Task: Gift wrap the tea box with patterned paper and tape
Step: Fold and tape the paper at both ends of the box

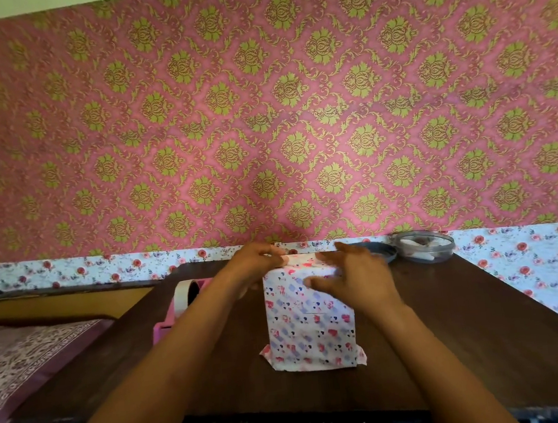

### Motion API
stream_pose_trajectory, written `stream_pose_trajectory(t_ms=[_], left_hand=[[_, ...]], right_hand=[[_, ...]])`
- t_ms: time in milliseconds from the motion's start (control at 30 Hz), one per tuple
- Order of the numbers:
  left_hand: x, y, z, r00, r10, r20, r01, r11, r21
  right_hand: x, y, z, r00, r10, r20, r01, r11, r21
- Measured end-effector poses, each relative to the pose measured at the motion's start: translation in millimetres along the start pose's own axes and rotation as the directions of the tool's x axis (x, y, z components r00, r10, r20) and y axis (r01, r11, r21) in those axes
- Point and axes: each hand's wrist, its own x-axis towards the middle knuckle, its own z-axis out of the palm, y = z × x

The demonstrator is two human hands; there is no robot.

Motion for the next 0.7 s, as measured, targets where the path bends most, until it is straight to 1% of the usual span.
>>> stream_pose_trajectory(t_ms=[100,167,267,367,400,433,467,533,600,633,700], left_hand=[[-3,1,3,1.000,0.009,-0.018,-0.009,0.999,-0.037],[-5,2,5,1.000,0.019,-0.016,-0.020,0.998,-0.054],[-8,-5,-1,0.998,0.006,-0.066,-0.011,0.997,-0.083],[-11,-22,-28,0.984,-0.055,-0.168,0.033,0.991,-0.133],[-12,-30,-43,0.974,-0.089,-0.207,0.063,0.990,-0.126],[-13,-40,-57,0.960,-0.131,-0.249,0.113,0.990,-0.085],[-15,-50,-72,0.938,-0.189,-0.291,0.192,0.981,-0.018],[-23,-70,-96,0.886,-0.276,-0.373,0.348,0.927,0.139],[-33,-85,-109,0.857,-0.348,-0.381,0.457,0.854,0.249],[-37,-90,-110,0.845,-0.381,-0.376,0.490,0.833,0.256],[-43,-99,-108,0.831,-0.449,-0.329,0.518,0.841,0.159]], right_hand=[[-4,8,0,1.000,0.026,0.003,-0.026,0.982,0.188],[-9,9,6,0.998,0.047,-0.043,-0.034,0.966,0.257],[-13,10,13,0.996,0.051,-0.079,-0.027,0.961,0.274],[-11,13,14,0.995,0.054,-0.084,-0.028,0.961,0.277],[-10,15,16,0.994,0.046,-0.103,-0.016,0.961,0.277],[-9,15,18,0.991,0.037,-0.125,-0.002,0.962,0.272],[-9,17,20,0.989,0.027,-0.144,0.013,0.963,0.268],[-11,17,24,0.982,0.003,-0.187,0.046,0.964,0.261],[-12,17,27,0.975,0.001,-0.222,0.061,0.960,0.275],[-12,17,28,0.972,0.012,-0.234,0.057,0.956,0.288],[-12,16,31,0.969,0.023,-0.247,0.053,0.954,0.296]])
